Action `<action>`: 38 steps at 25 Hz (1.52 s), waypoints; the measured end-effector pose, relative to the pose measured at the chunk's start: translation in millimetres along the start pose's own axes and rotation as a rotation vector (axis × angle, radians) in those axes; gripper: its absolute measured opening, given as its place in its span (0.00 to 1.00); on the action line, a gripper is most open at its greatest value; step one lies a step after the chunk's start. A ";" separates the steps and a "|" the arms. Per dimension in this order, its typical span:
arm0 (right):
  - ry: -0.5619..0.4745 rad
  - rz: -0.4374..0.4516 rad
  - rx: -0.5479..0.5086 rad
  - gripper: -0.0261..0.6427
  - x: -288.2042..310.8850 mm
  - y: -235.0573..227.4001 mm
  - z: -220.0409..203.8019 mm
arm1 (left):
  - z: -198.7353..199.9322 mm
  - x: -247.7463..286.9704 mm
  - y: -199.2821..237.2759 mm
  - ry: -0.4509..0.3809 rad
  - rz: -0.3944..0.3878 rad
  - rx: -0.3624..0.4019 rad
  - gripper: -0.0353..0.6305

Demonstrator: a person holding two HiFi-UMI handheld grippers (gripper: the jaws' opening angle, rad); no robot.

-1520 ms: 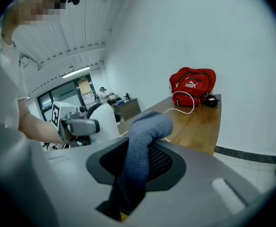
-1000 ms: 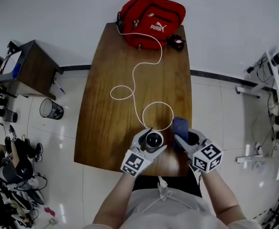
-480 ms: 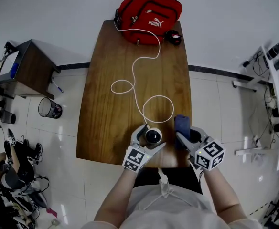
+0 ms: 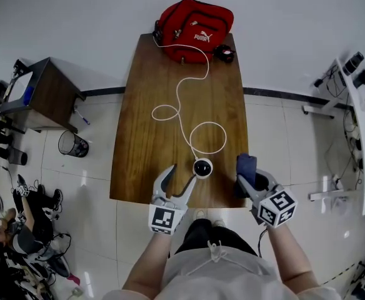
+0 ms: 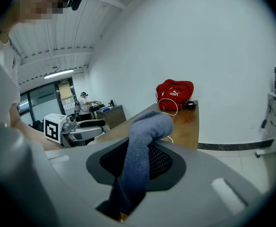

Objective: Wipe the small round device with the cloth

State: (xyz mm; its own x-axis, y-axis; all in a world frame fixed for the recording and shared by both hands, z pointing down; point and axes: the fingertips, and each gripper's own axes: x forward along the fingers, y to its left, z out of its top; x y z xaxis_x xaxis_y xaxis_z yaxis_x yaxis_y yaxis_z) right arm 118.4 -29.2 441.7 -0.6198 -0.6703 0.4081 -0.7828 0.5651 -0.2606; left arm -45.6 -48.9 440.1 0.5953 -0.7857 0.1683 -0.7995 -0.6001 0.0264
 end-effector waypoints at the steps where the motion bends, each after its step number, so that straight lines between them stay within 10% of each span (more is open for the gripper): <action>1: -0.001 -0.006 -0.001 0.20 -5.9 2.4 -4.1 | -2.7 -9.2 -0.8 0.016 0.021 0.004 0.39; 7: -0.032 -0.020 -0.024 0.19 -53.7 20.4 -27.0 | 15.0 -66.7 -19.5 -0.045 0.163 0.036 0.06; 18: -0.047 0.058 -0.058 0.20 -132.5 94.4 -73.1 | 27.6 -163.2 -102.1 -0.010 0.147 -0.098 0.06; 38: -0.144 -0.140 -0.095 0.20 -174.9 261.0 -104.7 | 49.7 -316.1 -112.5 -0.141 -0.018 0.087 0.06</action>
State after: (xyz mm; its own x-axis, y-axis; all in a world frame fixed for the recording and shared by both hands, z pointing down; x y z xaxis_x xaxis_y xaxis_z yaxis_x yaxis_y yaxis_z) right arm 28.4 285.9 393.8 -0.5126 -0.8031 0.3037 -0.8570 0.5000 -0.1244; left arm -139.9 259.5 335.0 0.6196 -0.7844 0.0285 -0.7824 -0.6201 -0.0581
